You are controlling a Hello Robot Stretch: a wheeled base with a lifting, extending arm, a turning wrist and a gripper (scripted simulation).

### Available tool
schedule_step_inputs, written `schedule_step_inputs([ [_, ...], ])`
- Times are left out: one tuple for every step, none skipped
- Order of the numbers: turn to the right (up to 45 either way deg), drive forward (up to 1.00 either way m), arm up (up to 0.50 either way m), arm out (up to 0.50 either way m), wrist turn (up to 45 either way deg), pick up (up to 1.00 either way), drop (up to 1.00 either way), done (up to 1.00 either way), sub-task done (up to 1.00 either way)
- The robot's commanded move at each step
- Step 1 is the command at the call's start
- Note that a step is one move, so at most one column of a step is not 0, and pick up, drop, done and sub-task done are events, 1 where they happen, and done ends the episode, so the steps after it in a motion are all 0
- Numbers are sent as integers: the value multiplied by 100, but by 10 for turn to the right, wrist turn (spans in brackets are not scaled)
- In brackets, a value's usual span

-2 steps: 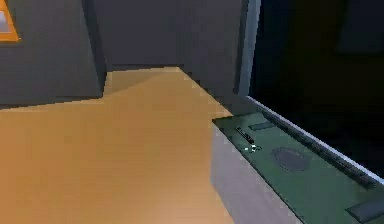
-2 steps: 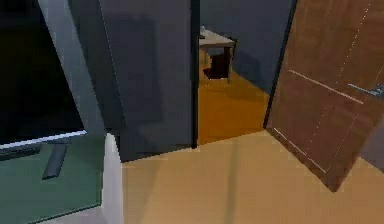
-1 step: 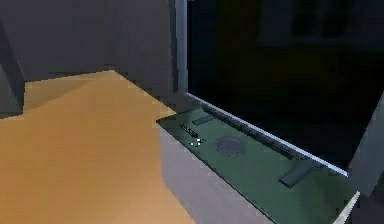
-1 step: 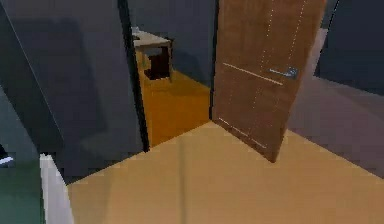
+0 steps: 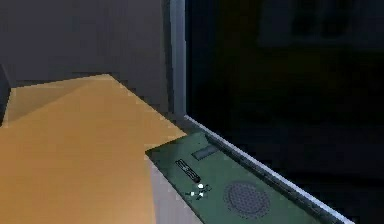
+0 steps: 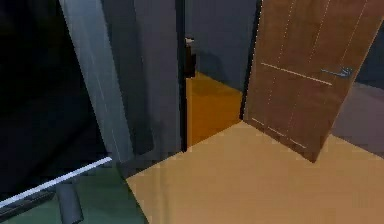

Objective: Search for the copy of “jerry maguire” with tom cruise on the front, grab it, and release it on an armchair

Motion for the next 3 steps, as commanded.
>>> schedule_step_inputs([
  [-330,0,0,0,0,0,0,0,0],
  [0,45,0,0,0,0,0,0,0],
  [-450,0,0,0,0,0,0,0,0],
])
